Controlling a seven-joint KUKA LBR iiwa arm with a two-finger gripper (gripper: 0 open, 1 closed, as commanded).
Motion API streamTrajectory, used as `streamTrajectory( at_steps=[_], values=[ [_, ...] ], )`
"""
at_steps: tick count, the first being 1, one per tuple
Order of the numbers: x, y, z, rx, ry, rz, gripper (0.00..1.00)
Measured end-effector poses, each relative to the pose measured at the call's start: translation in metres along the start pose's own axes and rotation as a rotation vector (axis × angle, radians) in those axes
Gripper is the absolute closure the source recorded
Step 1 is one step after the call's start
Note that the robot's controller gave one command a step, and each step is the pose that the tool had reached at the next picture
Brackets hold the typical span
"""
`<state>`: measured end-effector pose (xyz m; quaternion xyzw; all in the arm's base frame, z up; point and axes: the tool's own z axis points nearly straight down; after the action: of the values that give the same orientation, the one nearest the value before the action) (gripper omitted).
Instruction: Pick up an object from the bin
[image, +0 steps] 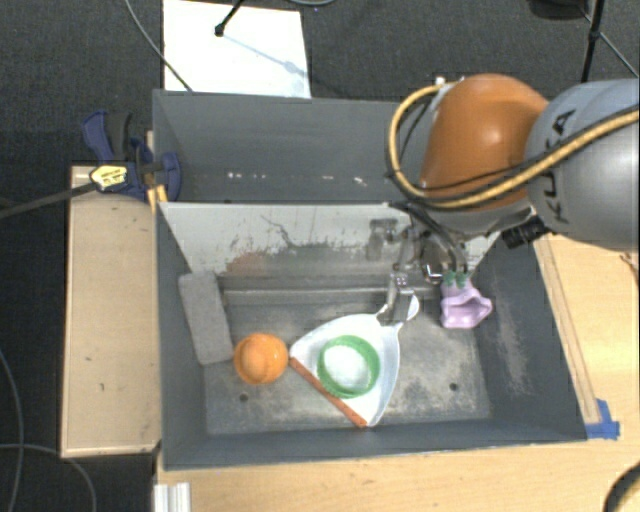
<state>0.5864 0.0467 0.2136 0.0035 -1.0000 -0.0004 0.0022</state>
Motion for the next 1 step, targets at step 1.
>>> streamTrajectory(
  at_steps=[1],
  values=[
    [-0.0015,-0.0003,-0.0048,0.0,-0.008,0.001,0.0]
  ],
)
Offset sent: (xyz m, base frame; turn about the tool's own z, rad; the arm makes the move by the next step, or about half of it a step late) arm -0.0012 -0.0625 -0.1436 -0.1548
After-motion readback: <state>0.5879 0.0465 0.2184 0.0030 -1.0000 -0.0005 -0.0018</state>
